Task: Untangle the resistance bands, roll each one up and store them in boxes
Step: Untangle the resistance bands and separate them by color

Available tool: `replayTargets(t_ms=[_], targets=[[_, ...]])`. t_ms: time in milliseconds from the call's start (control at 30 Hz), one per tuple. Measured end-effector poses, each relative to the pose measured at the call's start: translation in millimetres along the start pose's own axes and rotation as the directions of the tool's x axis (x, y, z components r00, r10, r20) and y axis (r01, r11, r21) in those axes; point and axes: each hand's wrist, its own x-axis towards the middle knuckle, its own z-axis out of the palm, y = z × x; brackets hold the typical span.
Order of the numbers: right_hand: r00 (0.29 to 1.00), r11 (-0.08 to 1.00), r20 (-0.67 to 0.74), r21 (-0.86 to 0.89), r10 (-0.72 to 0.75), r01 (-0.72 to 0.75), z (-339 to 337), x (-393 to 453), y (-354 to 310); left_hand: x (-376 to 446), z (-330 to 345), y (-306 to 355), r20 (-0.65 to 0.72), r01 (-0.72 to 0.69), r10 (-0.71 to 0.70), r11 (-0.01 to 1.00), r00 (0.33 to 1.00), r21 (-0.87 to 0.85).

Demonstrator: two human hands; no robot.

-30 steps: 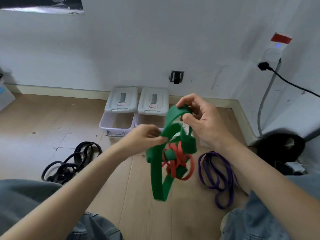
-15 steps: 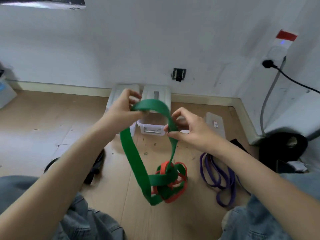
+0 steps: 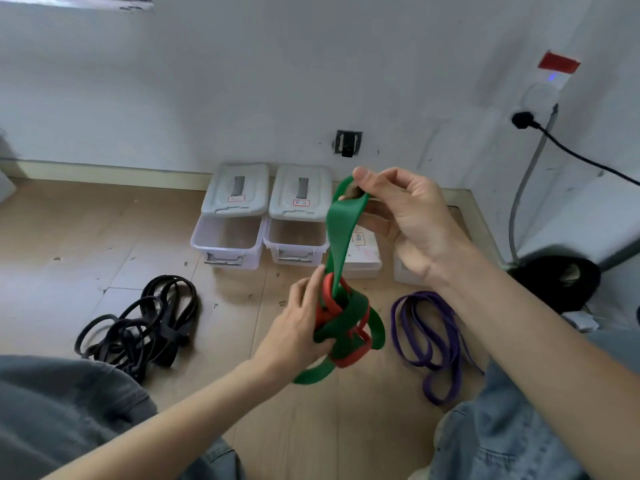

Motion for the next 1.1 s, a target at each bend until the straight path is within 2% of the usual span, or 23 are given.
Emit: replayTargets(t_ms=[133, 200, 267, 333, 367, 400, 467, 533, 600, 667, 733, 767, 833, 933, 1000, 1033, 1100], targets=[[0.998, 0.998, -0.06, 0.061, -0.018, 0.022, -12, 8, 0, 21, -21, -5, -0.063, 0.086, -0.093, 0.99, 0.994, -0.114], [0.998, 0.996, -0.064, -0.09, -0.009, 0.003, -18, 13, 1, 27, -33, 5, -0.041, 0.14, -0.16, 0.941, 0.986, -0.308], [0.992, 0.922, 0.036, -0.374, 0.119, -0.097, -23, 12, 3, 30, -52, 15, 0.006, 0.202, -0.243, 0.791, 0.97, -0.578], [0.942, 0.714, 0.148, -0.69, 0.302, -0.121, -24, 6, 6, 32, -75, 22, 0.011, 0.198, -0.283, 0.642, 0.959, -0.74], [0.914, 0.621, 0.175, -0.778, 0.365, -0.099, -22, 2, 9, 32, -87, 24, -0.016, 0.17, -0.288, 0.607, 0.957, -0.776], [0.899, 0.592, 0.19, -0.801, 0.394, -0.09, -19, -1, 11, 31, -97, 26, -0.045, 0.14, -0.292, 0.581, 0.955, -0.802], [0.918, 0.684, 0.158, -0.714, 0.365, -0.149, -16, -4, 16, 28, -108, 30, -0.072, 0.118, -0.31, 0.553, 0.948, -0.825], [0.945, 0.781, 0.084, -0.588, 0.315, -0.209, -15, -6, 21, 25, -112, 31, -0.051, 0.141, -0.298, 0.587, 0.953, -0.797], [0.953, 0.783, 0.058, -0.586, 0.297, -0.209, -15, -10, 25, 20, -114, 30, 0.017, 0.191, -0.243, 0.711, 0.97, -0.676], [0.949, 0.753, 0.085, -0.631, 0.303, -0.184, -14, -12, 27, 17, -117, 31, 0.087, 0.198, -0.178, 0.894, 0.98, -0.401], [0.95, 0.719, 0.091, -0.676, 0.298, -0.161, -13, -11, 26, 15, -121, 29, 0.126, 0.155, -0.14, 0.98, 0.982, -0.125], [0.96, 0.687, 0.084, -0.715, 0.266, -0.128, -13, -10, 24, 16, -123, 27, 0.109, 0.144, -0.138, 0.988, 0.984, -0.052], [0.985, 0.574, 0.075, -0.818, 0.158, -0.03, -14, -7, 24, 18, -131, 19, 0.029, 0.154, -0.153, 0.988, 0.988, -0.019], [0.998, 0.403, 0.058, -0.913, -0.018, 0.06, -18, -6, 22, 22, -148, 4, -0.141, 0.222, -0.239, 0.967, 0.961, -0.125], [0.996, 0.421, 0.08, -0.903, -0.047, 0.092, -21, -5, 19, 25, -157, -5, -0.202, 0.296, -0.342, 0.928, 0.918, -0.225], [0.995, 0.47, 0.086, -0.878, -0.041, 0.095, -21, -4, 16, 26, -158, -7, -0.181, 0.348, -0.382, 0.917, 0.906, -0.195], [0.995, 0.623, 0.097, -0.776, -0.036, 0.098, -19, -4, 8, 27, -149, -11, -0.078, 0.419, -0.414, 0.907, 0.907, 0.053]])
